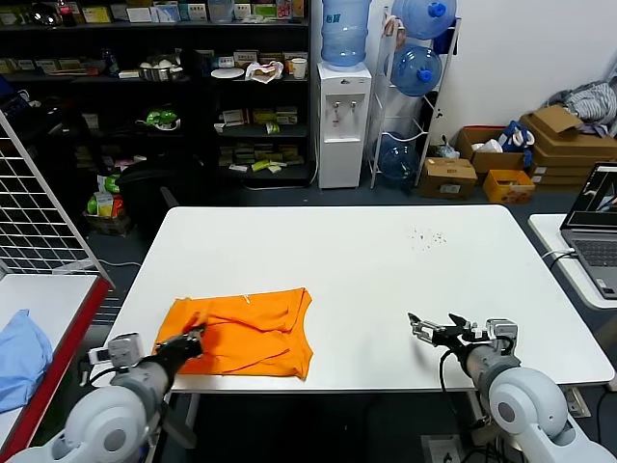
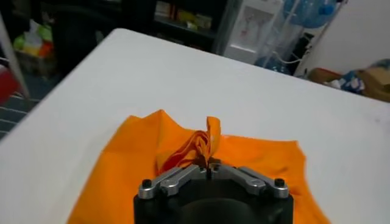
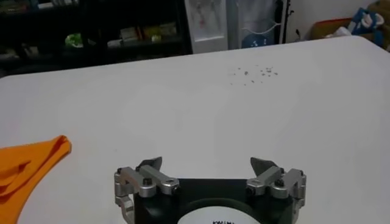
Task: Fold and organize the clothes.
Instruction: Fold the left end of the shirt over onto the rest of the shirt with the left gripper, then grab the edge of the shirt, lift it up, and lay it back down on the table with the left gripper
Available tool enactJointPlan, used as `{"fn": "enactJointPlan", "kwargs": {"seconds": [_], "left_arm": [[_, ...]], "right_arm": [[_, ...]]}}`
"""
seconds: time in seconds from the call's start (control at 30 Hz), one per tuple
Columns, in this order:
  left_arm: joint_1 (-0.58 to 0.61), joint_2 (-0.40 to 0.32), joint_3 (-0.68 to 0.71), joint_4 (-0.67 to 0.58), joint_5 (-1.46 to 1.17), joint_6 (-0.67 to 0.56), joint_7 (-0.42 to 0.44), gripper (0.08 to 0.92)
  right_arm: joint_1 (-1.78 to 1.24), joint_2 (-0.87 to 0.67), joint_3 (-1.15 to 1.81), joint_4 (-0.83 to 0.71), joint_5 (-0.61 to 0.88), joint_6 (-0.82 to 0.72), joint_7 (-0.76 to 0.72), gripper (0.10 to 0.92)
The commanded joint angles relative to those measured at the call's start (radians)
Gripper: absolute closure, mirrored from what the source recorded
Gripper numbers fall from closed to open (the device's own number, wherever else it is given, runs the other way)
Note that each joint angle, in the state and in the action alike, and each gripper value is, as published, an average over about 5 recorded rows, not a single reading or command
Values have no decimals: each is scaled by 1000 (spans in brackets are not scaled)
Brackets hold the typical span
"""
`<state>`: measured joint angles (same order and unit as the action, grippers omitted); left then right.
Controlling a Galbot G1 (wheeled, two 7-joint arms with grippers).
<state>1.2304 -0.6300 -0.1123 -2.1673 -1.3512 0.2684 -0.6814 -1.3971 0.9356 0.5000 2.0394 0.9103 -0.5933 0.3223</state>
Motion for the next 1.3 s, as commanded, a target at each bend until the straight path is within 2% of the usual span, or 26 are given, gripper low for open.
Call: {"fn": "enactJointPlan", "kwargs": {"seconds": [0.03, 0.37, 0.73, 0.83, 0.93, 1.03, 1.13, 1.3], "left_arm": [[-340, -196, 337, -16, -82, 18, -126, 896], [-374, -238, 368, 10, -66, 17, -145, 896], [-372, -271, 371, 84, 10, 2, -97, 893], [-373, -276, 365, 86, 14, -5, -85, 846], [-364, -266, 349, 77, 12, -5, -77, 761], [-337, -229, 314, 62, 12, -3, -67, 674], [-272, -135, 235, 55, 16, 4, -22, 588], [-82, 68, 52, 108, 54, 11, 183, 440]], "right_arm": [[-17, 27, 8, -7, -16, 1, 6, 104], [3, 32, -16, -21, -17, 2, 5, 104], [-5, 33, -12, -17, -20, 3, 2, 104], [-6, 34, -12, -17, -20, 3, 2, 104], [-4, 34, -13, -18, -20, 4, 1, 104], [-1, 32, -15, -20, -20, 4, 0, 104], [1, 31, -16, -21, -19, 6, -3, 104], [1, 33, -18, -23, -21, 10, -12, 104]]}}
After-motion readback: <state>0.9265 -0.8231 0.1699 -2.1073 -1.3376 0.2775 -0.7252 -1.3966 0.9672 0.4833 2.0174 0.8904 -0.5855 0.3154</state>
